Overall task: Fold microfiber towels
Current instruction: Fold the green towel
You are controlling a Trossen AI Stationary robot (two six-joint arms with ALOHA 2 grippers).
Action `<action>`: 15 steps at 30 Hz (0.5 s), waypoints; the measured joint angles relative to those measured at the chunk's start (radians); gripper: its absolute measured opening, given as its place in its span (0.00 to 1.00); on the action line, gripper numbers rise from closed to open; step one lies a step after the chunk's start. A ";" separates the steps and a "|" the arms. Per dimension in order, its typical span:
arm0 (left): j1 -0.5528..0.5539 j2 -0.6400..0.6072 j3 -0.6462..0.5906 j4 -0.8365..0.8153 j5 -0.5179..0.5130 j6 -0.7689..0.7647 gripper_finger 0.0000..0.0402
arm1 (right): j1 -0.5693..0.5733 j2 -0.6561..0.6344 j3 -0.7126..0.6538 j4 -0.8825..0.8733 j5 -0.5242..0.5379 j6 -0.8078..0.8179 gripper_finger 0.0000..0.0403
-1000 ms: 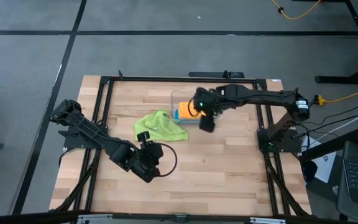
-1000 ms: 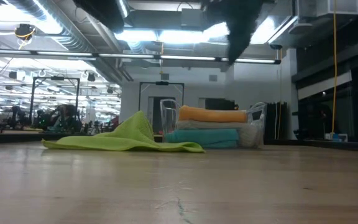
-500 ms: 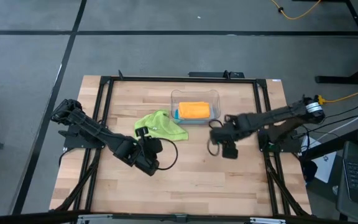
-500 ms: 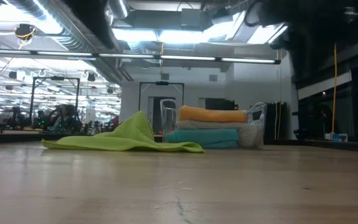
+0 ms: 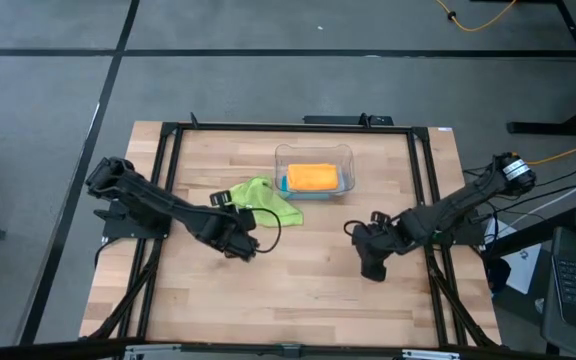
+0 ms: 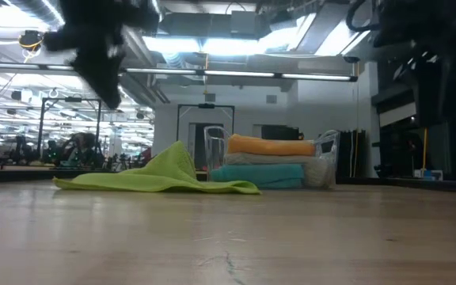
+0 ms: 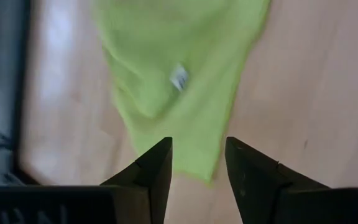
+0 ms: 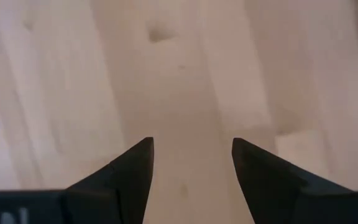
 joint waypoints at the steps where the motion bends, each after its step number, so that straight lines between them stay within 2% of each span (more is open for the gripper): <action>1: 0.012 0.000 -0.036 0.025 0.032 0.002 0.35 | 0.009 0.000 -0.007 0.025 0.000 0.000 0.55; 8: 0.054 0.001 -0.266 0.191 0.165 0.004 0.35 | 0.041 0.000 -0.017 0.139 0.000 0.021 0.55; 15: 0.099 0.000 -0.367 0.278 0.255 0.040 0.35 | 0.046 0.000 -0.017 0.167 0.002 0.024 0.55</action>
